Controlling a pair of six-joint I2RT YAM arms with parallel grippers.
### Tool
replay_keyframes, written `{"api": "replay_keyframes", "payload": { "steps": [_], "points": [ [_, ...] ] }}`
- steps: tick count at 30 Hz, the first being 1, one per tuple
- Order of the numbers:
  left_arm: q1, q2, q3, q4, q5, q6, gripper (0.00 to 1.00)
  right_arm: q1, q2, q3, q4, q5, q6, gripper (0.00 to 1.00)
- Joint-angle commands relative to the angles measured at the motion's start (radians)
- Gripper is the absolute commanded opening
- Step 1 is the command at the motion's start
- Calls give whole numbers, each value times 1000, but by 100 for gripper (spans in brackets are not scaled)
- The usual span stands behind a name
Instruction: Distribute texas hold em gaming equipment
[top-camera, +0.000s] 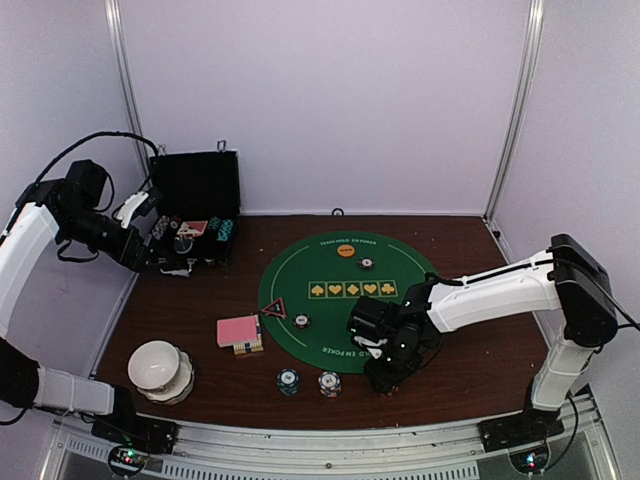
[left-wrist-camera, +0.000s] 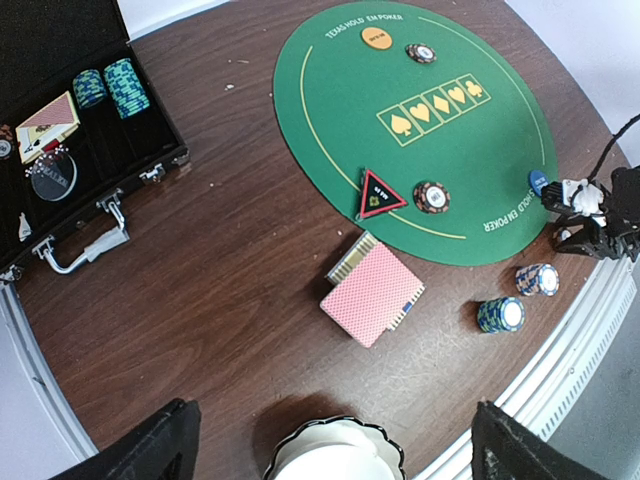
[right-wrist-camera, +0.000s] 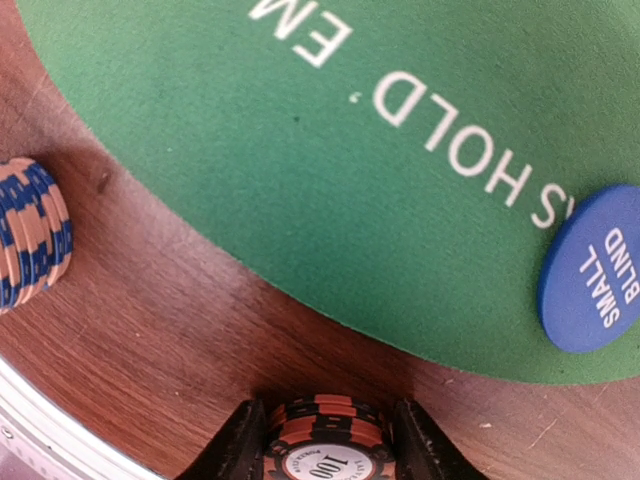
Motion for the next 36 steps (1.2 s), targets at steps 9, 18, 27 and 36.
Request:
{"api": "replay_keyframes", "payload": {
  "steps": [9, 18, 27, 36],
  "points": [
    [7, 1, 30, 7, 11, 5, 98, 7, -66, 57, -99, -6, -18, 38],
    [7, -3, 26, 7, 10, 6, 98, -6, -80, 117, -185, 19, -40, 36],
    [7, -2, 30, 7, 10, 8, 98, -214, -95, 178, -236, 96, -95, 35],
    [7, -4, 31, 1, 9, 9, 98, -360, -4, 158, -137, 102, -119, 35]
  ]
}}
